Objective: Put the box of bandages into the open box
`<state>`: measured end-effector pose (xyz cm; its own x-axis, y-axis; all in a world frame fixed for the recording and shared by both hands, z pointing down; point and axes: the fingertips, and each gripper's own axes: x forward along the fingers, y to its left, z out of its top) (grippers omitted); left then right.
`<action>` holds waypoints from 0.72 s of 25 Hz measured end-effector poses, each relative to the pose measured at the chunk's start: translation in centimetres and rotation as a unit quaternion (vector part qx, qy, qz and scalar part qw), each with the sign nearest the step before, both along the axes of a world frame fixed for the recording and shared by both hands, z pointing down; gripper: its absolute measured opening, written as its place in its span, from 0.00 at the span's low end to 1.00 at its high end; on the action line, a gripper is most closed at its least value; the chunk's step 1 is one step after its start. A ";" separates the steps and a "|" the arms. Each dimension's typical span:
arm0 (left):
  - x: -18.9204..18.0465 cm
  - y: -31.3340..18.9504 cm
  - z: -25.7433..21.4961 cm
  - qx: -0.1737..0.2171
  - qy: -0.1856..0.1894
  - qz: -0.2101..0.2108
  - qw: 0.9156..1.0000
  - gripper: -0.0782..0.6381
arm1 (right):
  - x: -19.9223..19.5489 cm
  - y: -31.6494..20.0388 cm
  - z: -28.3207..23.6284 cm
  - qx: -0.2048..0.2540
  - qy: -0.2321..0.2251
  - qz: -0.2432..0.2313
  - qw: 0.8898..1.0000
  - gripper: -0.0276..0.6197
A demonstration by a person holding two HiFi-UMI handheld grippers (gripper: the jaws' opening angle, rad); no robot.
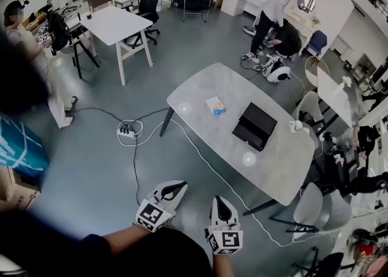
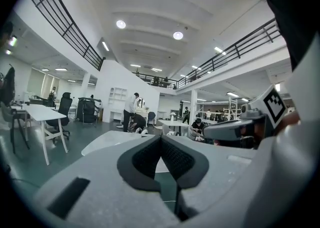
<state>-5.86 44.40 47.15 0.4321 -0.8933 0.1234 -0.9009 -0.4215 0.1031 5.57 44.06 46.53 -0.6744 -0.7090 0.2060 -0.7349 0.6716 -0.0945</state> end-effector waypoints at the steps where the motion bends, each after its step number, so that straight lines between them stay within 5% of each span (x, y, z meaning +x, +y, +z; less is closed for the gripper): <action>1: -0.6 -1.3 -0.1 -0.001 0.001 0.005 1.000 0.13 | -0.5 -1.2 0.0 -0.004 0.002 0.004 1.000 0.06; 10: -8.1 -13.0 0.4 0.001 0.016 0.030 0.999 0.13 | -9.0 -11.8 0.6 -0.012 0.064 0.003 0.998 0.06; 18: -15.0 -20.3 1.3 0.001 0.014 0.036 0.999 0.13 | -15.5 -17.9 1.6 -0.023 0.059 0.001 0.998 0.06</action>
